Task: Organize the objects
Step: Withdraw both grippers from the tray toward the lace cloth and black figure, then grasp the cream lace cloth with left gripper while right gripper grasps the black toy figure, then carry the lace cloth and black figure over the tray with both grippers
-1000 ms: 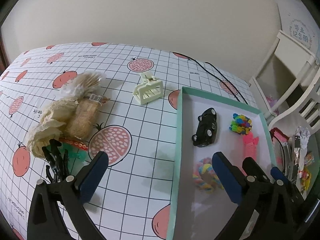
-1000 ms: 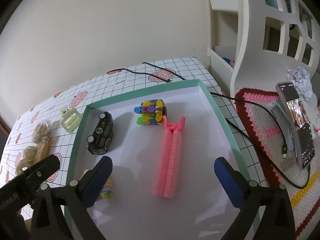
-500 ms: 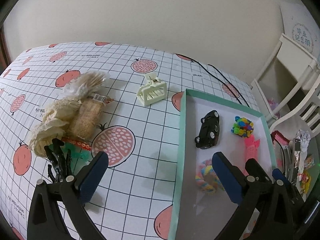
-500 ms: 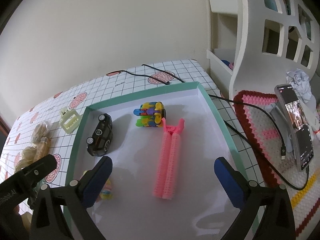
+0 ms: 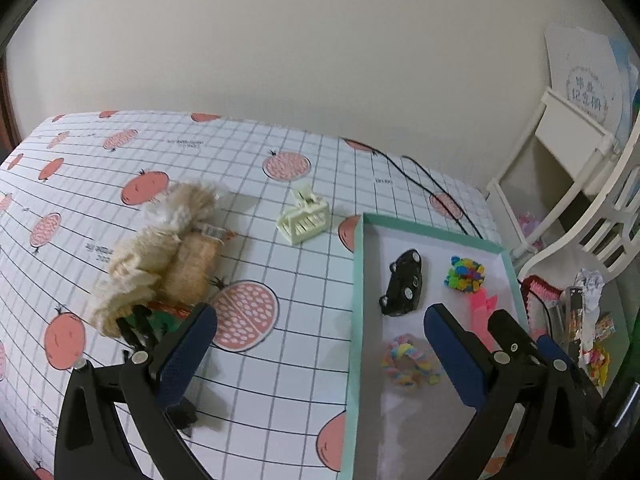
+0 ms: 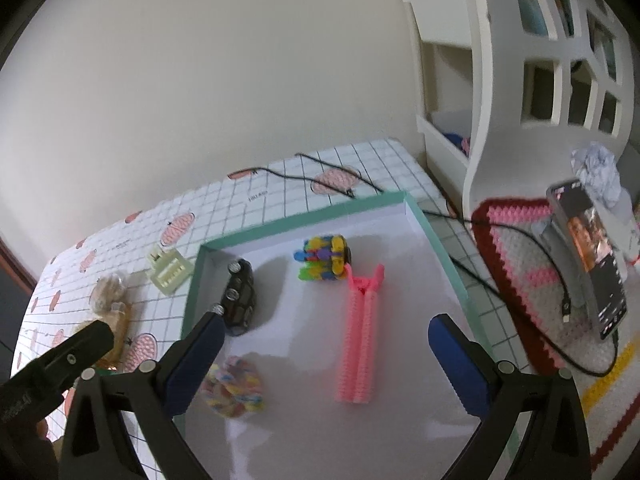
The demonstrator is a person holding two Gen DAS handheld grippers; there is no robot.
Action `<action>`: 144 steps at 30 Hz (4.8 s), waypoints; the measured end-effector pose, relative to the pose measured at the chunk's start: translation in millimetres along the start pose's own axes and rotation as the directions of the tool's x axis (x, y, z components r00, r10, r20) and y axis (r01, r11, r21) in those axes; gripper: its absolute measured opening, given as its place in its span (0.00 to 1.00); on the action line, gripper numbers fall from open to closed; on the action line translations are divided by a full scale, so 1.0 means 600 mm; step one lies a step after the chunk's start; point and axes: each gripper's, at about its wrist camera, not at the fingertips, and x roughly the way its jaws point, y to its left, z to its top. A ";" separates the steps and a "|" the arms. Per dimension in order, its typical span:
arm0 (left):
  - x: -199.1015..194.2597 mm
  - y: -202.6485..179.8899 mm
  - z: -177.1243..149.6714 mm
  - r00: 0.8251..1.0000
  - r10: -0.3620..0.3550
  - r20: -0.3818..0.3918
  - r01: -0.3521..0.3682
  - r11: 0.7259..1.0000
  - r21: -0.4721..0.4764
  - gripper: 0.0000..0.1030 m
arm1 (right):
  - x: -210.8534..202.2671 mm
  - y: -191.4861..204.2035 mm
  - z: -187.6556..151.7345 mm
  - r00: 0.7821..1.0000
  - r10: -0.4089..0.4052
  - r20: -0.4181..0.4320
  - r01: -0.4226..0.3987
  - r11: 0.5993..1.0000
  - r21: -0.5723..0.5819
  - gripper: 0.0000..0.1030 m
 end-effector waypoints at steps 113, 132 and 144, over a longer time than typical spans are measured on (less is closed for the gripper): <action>0.065 0.297 -0.027 0.971 0.093 -0.220 -0.115 0.989 -0.091 0.19 | 0.080 0.385 -0.177 0.867 0.194 -0.459 -0.398 0.824 -0.403 0.42; 0.062 0.301 -0.026 0.972 0.082 -0.221 -0.107 0.989 -0.106 0.19 | 0.050 0.371 -0.155 0.853 0.309 -0.420 -0.471 0.803 -0.366 0.31; 0.027 0.309 -0.020 0.979 0.090 -0.184 -0.117 0.983 -0.142 0.12 | 0.035 0.360 -0.133 0.878 0.329 -0.348 -0.447 0.825 -0.346 0.31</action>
